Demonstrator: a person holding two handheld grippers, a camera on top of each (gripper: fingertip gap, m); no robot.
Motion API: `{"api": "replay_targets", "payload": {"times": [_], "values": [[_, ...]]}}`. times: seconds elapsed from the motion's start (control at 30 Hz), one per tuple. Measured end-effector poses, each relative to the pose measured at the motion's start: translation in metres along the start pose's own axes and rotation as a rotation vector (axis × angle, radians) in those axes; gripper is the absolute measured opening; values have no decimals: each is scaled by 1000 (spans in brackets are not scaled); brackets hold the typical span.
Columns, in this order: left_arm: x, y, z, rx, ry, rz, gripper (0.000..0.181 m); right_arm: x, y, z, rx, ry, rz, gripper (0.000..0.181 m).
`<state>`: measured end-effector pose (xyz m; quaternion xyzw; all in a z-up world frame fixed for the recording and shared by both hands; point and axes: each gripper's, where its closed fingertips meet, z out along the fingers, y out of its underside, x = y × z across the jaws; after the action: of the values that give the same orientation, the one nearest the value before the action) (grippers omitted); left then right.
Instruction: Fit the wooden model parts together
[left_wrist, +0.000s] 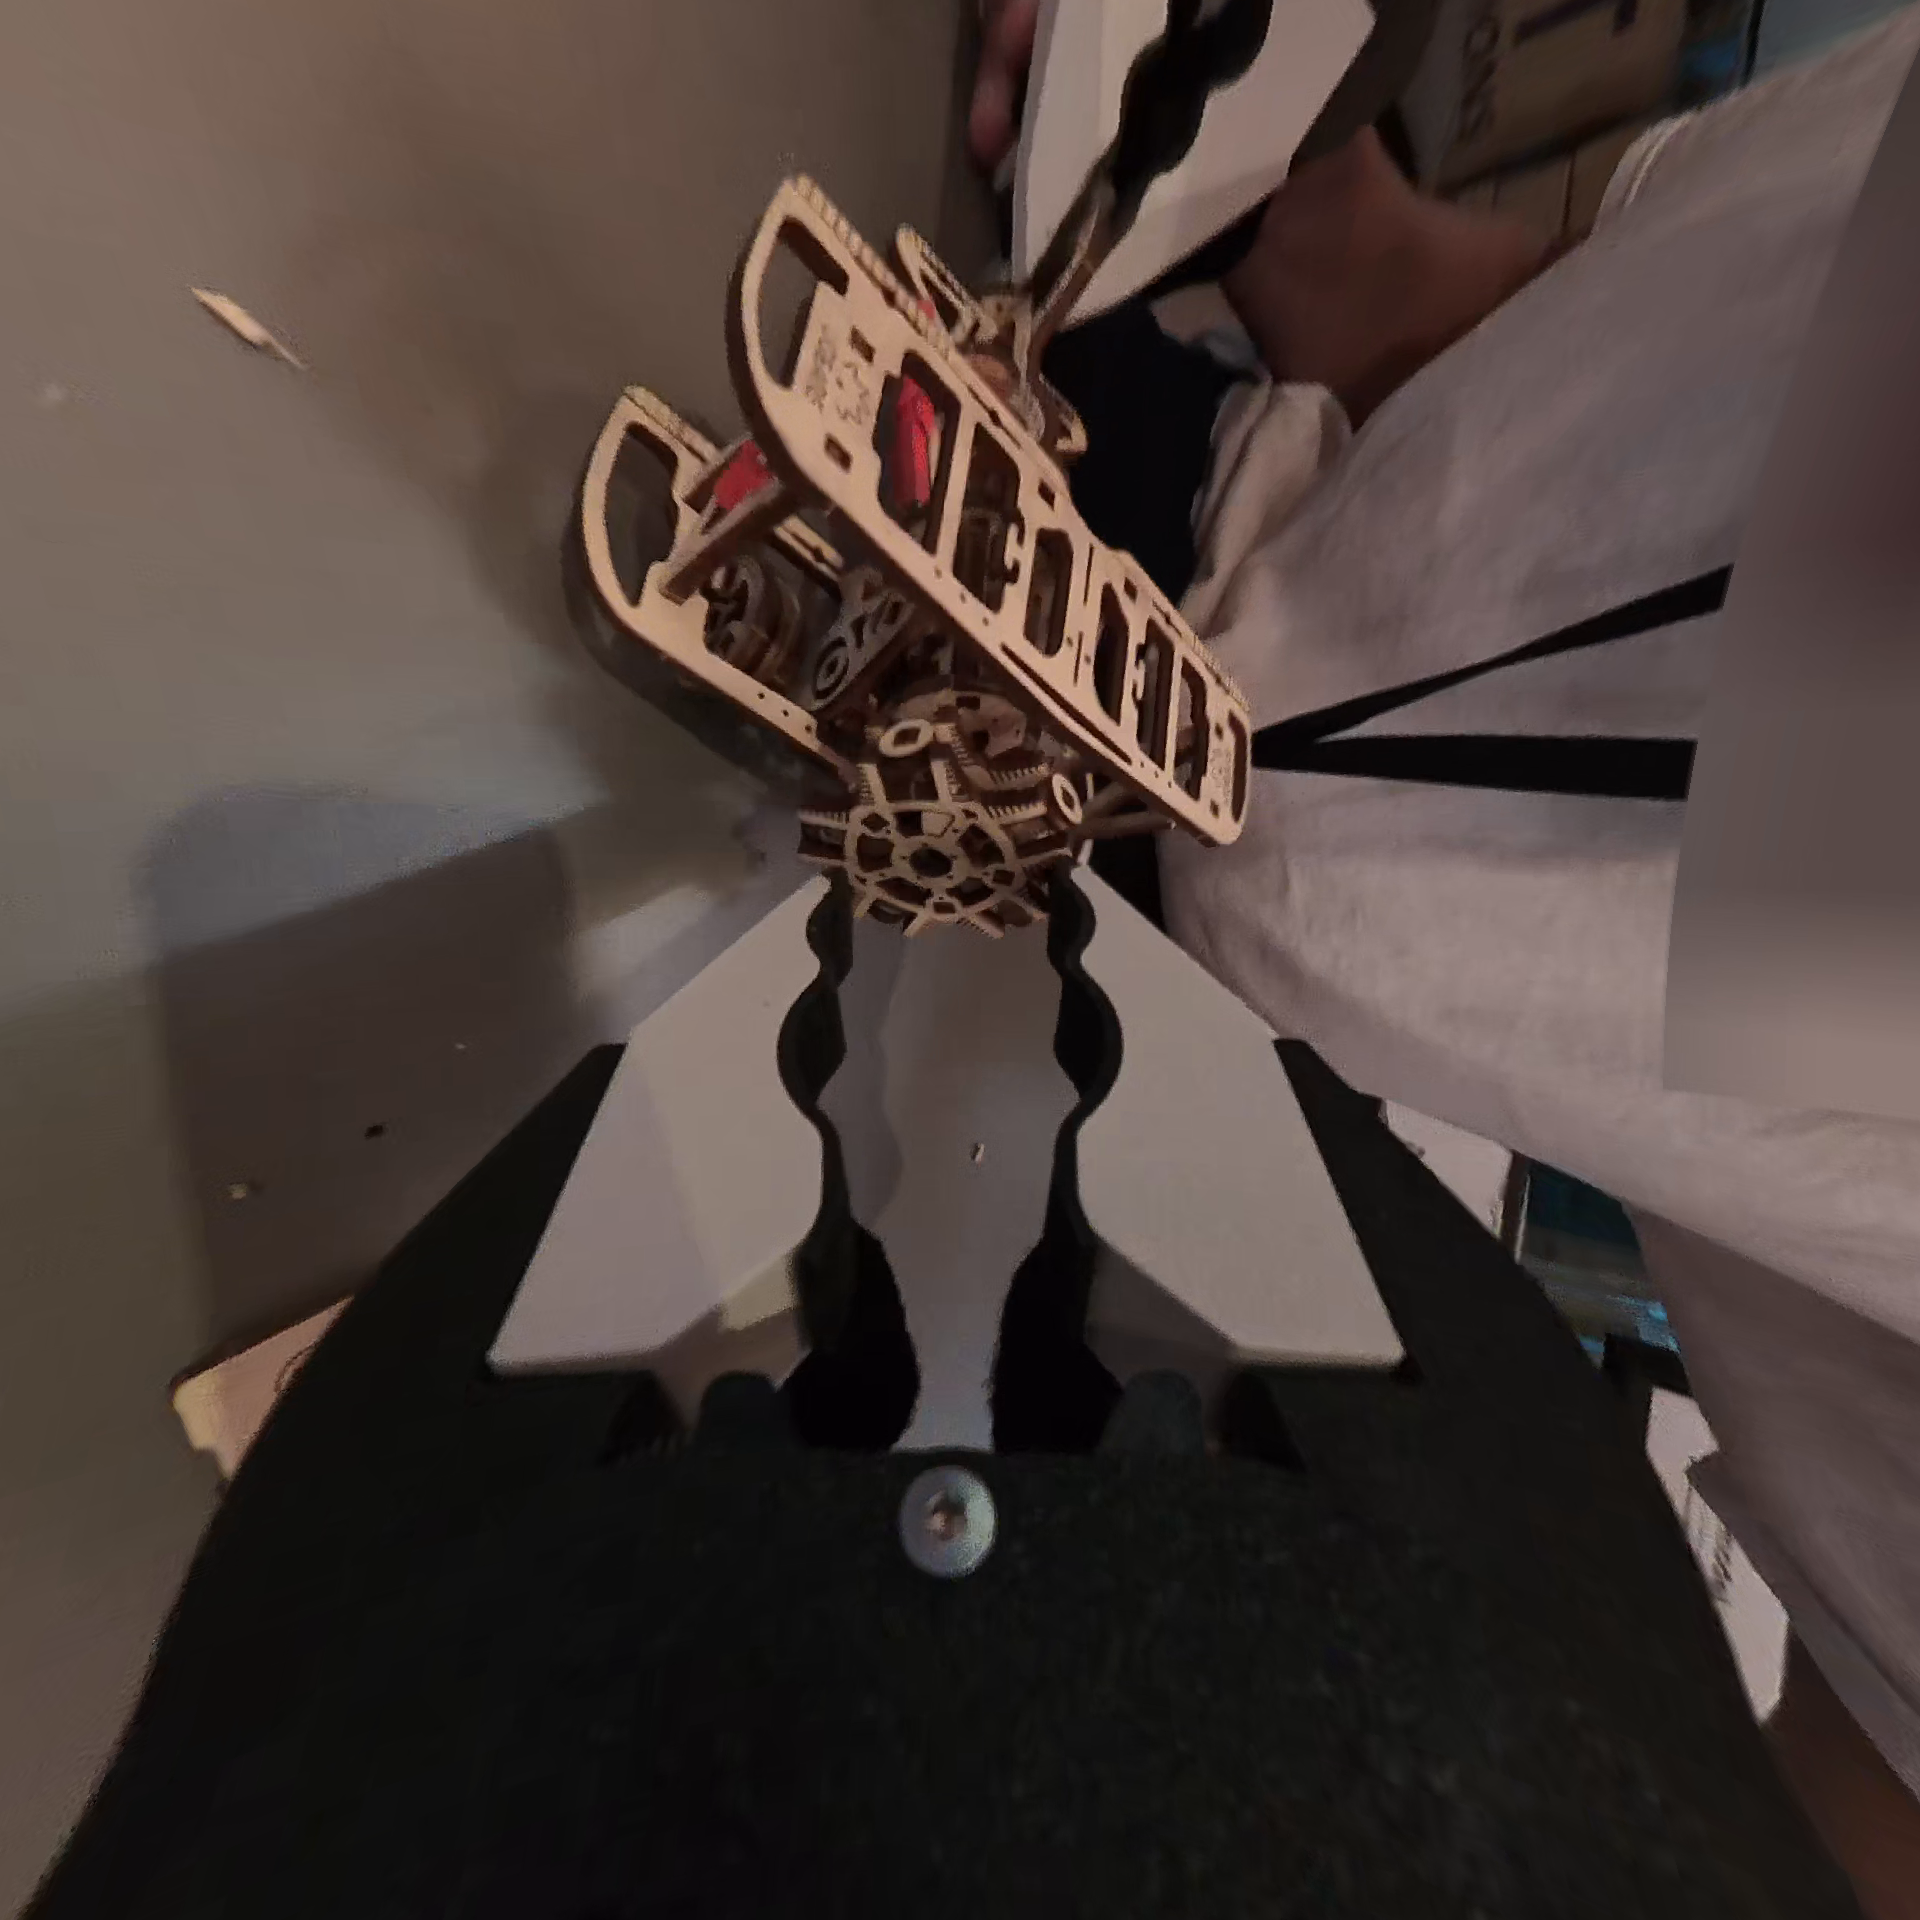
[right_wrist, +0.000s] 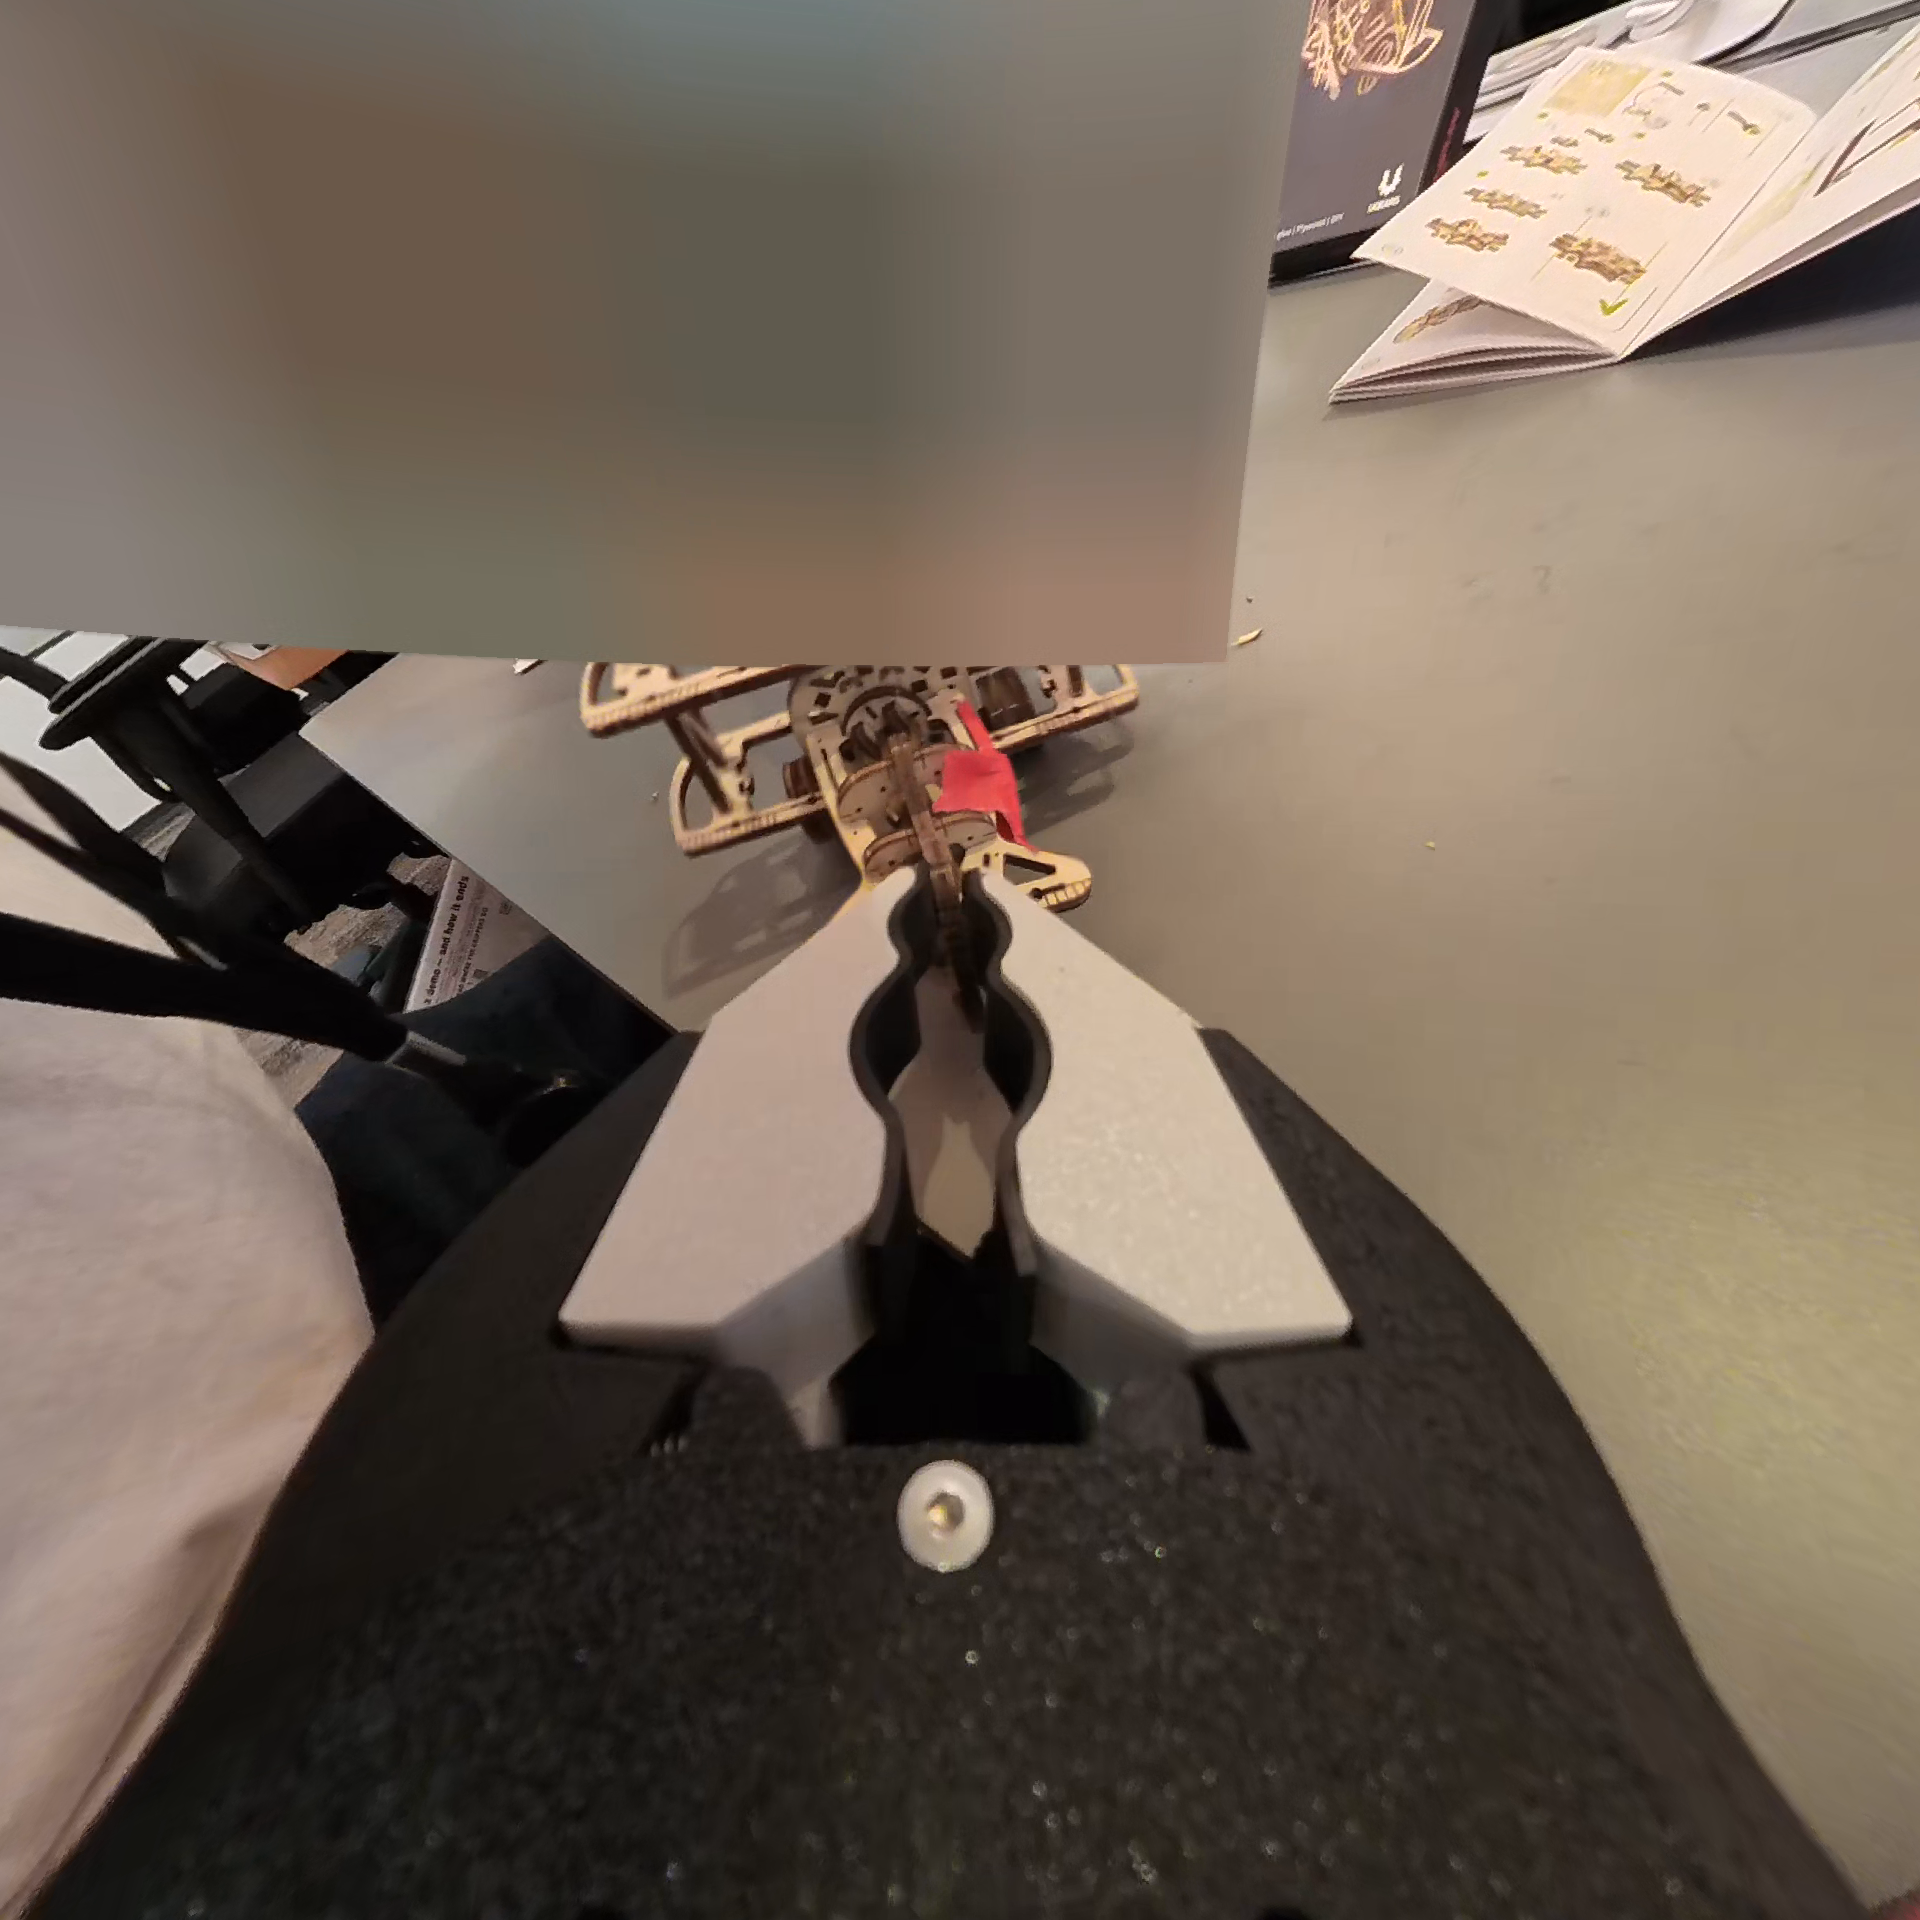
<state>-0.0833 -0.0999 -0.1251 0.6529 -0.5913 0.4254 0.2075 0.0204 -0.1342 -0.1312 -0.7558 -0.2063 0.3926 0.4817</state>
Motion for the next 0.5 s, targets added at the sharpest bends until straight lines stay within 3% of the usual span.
{"api": "replay_targets", "payload": {"times": [0.13,0.3,0.5], "values": [[2,2,5,-27,5,6,34,1,0,0,2,9,2,4],[4,-6,-4,149,55,-40,33,-2,2,2,-4,-5,-18,2],[4,0,1,236,83,30,33,-5,1,3,-12,-12,-62,3]]}}
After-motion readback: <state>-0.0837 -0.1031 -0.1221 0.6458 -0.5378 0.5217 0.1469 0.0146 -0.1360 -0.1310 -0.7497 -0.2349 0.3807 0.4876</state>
